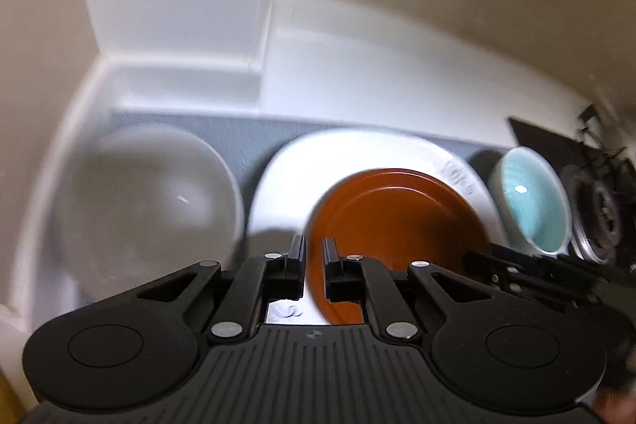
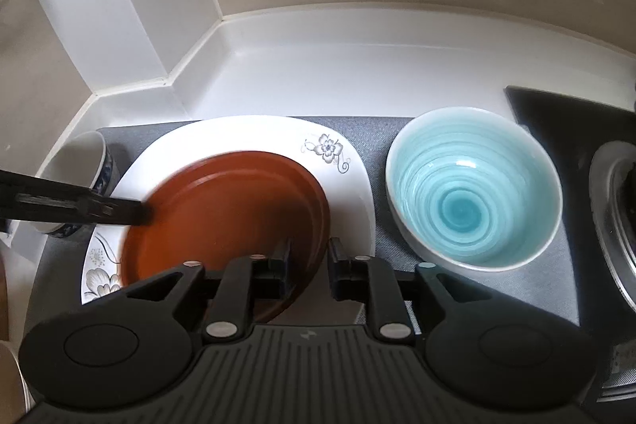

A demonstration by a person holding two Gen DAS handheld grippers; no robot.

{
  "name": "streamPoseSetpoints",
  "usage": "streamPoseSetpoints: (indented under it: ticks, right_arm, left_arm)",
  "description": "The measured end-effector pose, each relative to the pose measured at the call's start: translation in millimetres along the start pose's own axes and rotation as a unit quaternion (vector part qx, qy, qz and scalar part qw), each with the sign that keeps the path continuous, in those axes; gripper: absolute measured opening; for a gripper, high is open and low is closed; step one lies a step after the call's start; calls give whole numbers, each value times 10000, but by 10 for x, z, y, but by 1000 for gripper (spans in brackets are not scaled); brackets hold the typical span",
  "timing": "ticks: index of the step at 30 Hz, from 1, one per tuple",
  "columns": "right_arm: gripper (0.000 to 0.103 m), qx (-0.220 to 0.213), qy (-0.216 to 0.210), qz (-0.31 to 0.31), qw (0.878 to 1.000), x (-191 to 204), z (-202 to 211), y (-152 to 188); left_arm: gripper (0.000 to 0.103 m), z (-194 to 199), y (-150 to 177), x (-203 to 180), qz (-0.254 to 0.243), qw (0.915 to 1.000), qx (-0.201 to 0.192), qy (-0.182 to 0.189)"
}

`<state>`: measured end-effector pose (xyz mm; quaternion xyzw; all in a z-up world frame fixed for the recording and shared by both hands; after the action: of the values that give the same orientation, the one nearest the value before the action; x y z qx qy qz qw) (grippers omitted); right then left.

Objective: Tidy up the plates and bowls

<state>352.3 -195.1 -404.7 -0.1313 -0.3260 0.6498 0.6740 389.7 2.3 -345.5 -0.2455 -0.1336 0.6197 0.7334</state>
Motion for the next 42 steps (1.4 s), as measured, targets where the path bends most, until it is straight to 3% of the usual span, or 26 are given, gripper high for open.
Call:
streamPoseSetpoints:
  ticks: [3, 5, 6, 9, 12, 15, 18, 19, 22, 23, 27, 32, 36, 42]
  right_arm:
    - [50, -254, -46, 77, 9996, 28, 197, -81]
    - [72, -467, -117, 134, 9987, 89, 320, -160]
    - [74, -569, -217, 154, 9980, 146, 371, -199]
    - [77, -639, -758, 366, 9944, 439, 393, -297]
    - [82, -666, -716, 700, 9927, 738, 264, -364]
    - [82, -394, -1179, 939, 9878, 1066, 67, -369]
    - [82, -290, -1309, 1250, 9831, 1336, -85, -348]
    - [79, -244, -1347, 1313, 9818, 1412, -141, -347]
    - [49, -81, -1379, 1383, 9807, 1559, -346, -376]
    - [44, -48, -1376, 1402, 9805, 1596, -402, -386]
    - [39, 171, -1251, 1311, 9833, 1666, -612, -393]
    - [16, 257, -1113, 1385, 9837, 1703, -643, -335]
    - [12, 511, -1266, 1161, 9838, 1699, -555, -242]
    - [13, 921, -1418, 1121, 9792, 1844, -273, 204]
  left_arm:
    - [22, 378, 53, 306, 211, 9986, -482, -116]
    - [51, 534, 114, 585, 574, 9959, -667, -213]
    - [54, 576, 147, 727, 738, 9939, -758, -296]
    - [53, 592, 271, 1013, 947, 9906, -826, -545]
    - [49, 482, 338, 1165, 1118, 9893, -782, -509]
    - [30, 424, 350, 1245, 1123, 9867, -910, -742]
    - [21, 347, 345, 1294, 1288, 9871, -827, -481]
    - [21, 341, 336, 1316, 1281, 9867, -858, -513]
    - [18, 250, 288, 1333, 1258, 9877, -794, -478]
    - [18, 225, 307, 1355, 1307, 9877, -742, -420]
    - [18, 144, 326, 1360, 1215, 9899, -670, -293]
    - [17, 128, 317, 1336, 1130, 9911, -615, -333]
    - [16, 267, 453, 1370, 1218, 9921, -224, -218]
    - [15, 509, 832, 1419, 1133, 9931, 209, -227]
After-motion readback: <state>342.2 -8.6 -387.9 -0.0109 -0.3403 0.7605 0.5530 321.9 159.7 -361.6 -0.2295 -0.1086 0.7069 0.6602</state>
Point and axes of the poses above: each gripper's, at about its wrist camera, not at the fingertips, and z roughly against the way its jaws point, x to its left, y to its underside, the point moved 7 cm from there along -z, roughly the way its jaws point, and after that the axes turned 5 degrees about -y, right-handed, at the moved point
